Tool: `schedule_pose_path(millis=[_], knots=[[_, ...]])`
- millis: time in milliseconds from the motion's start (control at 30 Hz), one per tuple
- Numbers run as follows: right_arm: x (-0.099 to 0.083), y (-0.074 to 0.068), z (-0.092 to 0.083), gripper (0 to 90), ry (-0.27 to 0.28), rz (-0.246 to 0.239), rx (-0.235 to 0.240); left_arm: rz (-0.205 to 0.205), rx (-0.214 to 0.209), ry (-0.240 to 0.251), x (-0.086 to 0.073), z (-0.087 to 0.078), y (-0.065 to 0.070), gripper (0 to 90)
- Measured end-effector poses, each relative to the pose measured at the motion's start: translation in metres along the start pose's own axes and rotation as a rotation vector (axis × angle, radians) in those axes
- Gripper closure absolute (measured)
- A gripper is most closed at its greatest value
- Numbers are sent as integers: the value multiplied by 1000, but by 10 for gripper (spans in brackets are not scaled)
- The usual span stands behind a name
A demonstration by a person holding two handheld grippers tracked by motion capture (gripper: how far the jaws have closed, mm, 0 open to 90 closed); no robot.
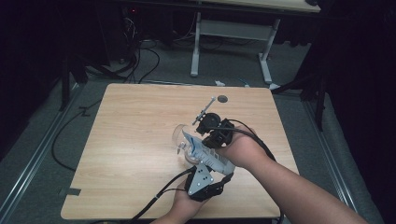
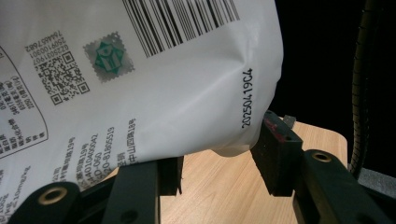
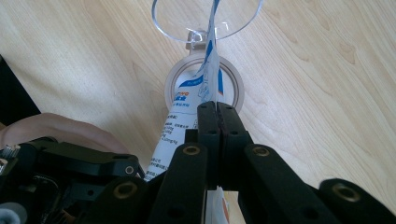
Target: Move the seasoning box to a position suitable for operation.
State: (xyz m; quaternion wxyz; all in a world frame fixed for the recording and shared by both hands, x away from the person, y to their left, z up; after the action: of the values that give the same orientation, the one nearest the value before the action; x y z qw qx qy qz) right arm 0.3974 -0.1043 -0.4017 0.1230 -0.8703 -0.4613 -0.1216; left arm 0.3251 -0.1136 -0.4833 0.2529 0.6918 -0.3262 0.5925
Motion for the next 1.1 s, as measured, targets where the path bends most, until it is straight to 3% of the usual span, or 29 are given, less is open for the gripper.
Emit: schedule_pose_path(millis=[1100], knots=[[-7,0,-1,899,9,3,9,26,-2,-11,-9,0,4,570]])
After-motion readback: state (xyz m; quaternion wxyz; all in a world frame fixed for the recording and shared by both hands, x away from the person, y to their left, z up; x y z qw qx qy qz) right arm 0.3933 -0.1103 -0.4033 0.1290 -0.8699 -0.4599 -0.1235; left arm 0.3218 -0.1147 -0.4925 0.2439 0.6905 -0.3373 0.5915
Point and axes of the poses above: each handheld gripper's, and its own axes: z roughly forward along the jaws, x roughly out of its top, y roughly to its right, the point moved 9 cm from there along z, roughly forward along the jaws, and after that the axes turned 13 degrees about x, right-handed, at the moved point
